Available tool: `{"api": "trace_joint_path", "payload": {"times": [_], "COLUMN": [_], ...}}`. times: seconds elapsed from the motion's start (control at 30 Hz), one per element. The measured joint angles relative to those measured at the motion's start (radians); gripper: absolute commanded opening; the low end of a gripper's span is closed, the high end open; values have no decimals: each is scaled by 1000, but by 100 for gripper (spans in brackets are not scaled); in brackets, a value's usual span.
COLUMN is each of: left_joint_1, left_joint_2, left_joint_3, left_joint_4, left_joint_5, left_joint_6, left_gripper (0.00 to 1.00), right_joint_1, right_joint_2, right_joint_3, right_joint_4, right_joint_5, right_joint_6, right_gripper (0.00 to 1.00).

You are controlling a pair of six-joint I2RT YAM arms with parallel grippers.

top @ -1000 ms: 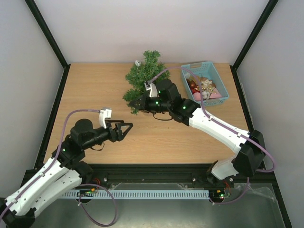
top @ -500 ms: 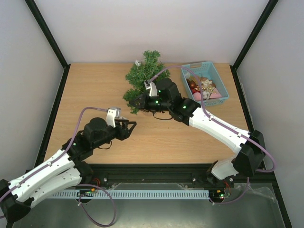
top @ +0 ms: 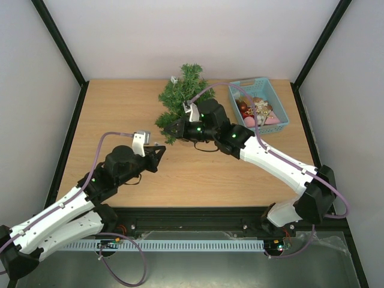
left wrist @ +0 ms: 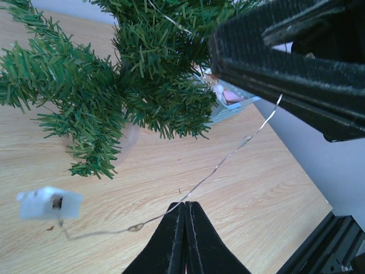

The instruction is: Decorate the small christmas tree

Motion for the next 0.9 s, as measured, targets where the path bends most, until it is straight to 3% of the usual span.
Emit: {"api": "trace_joint_path", "payload": {"times": [0.17, 0.3, 0.4, 0.67, 0.9], "left_joint_1": [0, 0, 0, 0, 0], "left_joint_2": [-3, -3, -5, -6, 4], "left_joint_3": [7, 9, 10, 10, 10], "left_joint_4": [-9, -19, -33, -49, -58], "left_joint_5": [-19, -27, -36, -43, -66], "left_joint_6": [4, 21, 31, 58, 89], "left_gripper": [6, 40, 52, 56, 53], "right_joint_1": [0, 0, 0, 0, 0], "right_joint_2": [-6, -8, -8, -10, -10], "right_joint_3": [-13, -14, -14, -14, -14], "right_joint_4": [0, 0, 0, 0, -10], "right_joint_5": [2, 2, 2, 1, 1], "right_joint_6": [-2, -5, -13, -20, -31], "right_gripper": [1, 1, 1, 1, 1]}}
